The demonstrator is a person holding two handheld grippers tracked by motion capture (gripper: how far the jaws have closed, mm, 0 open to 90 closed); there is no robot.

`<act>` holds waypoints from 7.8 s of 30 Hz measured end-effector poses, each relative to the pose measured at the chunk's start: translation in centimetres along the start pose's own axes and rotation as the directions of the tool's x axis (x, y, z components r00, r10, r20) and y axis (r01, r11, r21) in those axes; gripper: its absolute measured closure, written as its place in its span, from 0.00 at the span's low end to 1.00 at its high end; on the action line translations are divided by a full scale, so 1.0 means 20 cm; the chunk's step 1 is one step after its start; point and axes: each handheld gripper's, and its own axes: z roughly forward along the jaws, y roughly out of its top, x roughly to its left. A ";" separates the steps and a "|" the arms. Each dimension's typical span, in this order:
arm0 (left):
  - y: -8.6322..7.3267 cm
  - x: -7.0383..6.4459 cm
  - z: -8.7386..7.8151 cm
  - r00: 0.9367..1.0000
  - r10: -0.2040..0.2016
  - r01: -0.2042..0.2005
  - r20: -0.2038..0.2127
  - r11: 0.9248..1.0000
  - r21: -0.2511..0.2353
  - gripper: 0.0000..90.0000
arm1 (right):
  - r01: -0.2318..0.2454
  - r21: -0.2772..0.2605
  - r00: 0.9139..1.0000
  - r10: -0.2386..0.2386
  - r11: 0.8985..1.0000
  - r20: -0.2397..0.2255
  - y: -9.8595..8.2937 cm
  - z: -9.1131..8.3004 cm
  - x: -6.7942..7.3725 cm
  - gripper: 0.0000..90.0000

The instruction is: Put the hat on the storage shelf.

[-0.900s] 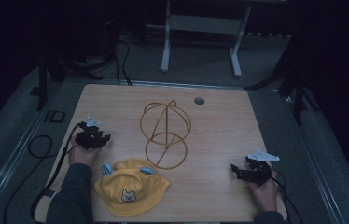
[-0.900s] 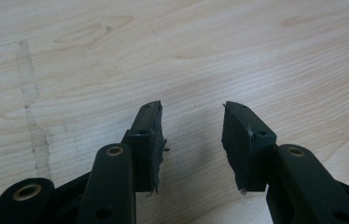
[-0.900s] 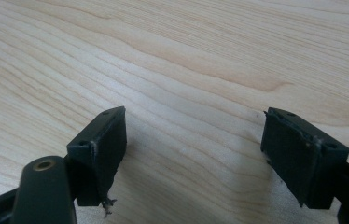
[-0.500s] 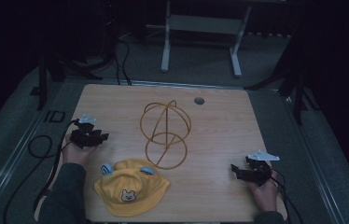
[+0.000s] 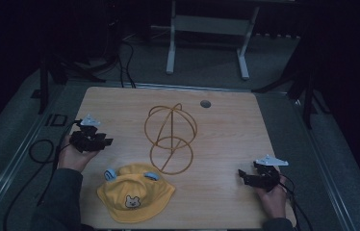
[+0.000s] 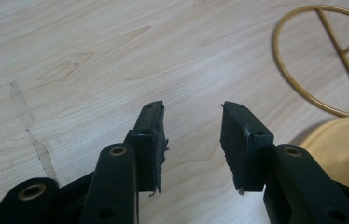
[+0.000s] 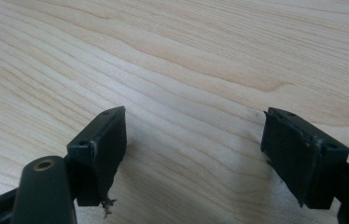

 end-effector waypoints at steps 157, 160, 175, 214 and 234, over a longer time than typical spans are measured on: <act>0.16 -0.64 -0.17 0.743 0.446 -0.615 0.499 0.750 0.245 0.70 | 0.001 -0.001 1.000 -0.001 1.000 0.000 0.00 0.00 0.00 0.25; 0.16 -0.65 -0.17 0.743 0.444 -0.616 0.501 0.745 0.254 0.72 | 0.001 -0.001 1.000 -0.001 1.000 0.000 0.00 0.00 0.00 0.25; 0.17 -0.61 -0.22 0.739 0.455 -0.619 0.496 0.749 0.235 0.87 | 0.001 -0.001 1.000 -0.001 1.000 0.000 0.00 0.00 0.00 0.25; 0.23 -0.42 -0.31 0.903 0.362 -0.420 0.230 0.854 0.306 0.87 | -0.001 -0.002 1.000 0.001 1.000 0.000 0.00 0.00 0.00 0.25; 0.25 -0.34 -0.34 0.941 0.297 -0.334 0.165 0.894 0.297 0.87 | -0.002 0.000 1.000 0.002 1.000 0.000 0.00 0.00 0.00 0.25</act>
